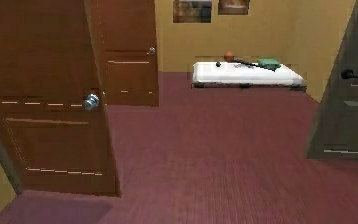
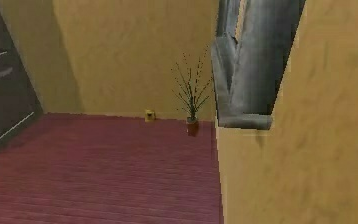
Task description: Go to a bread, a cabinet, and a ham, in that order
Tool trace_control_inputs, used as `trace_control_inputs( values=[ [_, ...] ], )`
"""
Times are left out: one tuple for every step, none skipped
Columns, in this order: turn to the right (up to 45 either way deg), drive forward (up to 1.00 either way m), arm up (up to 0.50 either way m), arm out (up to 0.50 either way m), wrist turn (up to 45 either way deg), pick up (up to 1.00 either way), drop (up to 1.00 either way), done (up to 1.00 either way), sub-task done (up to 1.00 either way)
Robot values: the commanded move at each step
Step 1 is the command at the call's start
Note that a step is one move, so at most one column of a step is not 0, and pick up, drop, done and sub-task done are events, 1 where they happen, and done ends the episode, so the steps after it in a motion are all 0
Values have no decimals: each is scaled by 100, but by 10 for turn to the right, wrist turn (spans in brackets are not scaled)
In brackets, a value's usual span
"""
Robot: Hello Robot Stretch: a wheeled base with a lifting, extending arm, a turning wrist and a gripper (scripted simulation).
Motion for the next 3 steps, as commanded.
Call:
trace_control_inputs(
  values=[
    [0, 35, 0, 0, 0, 0, 0, 0, 0],
    [240, 0, 0, 0, 0, 0, 0, 0, 0],
    [0, 100, 0, 0, 0, 0, 0, 0, 0]
  ],
)
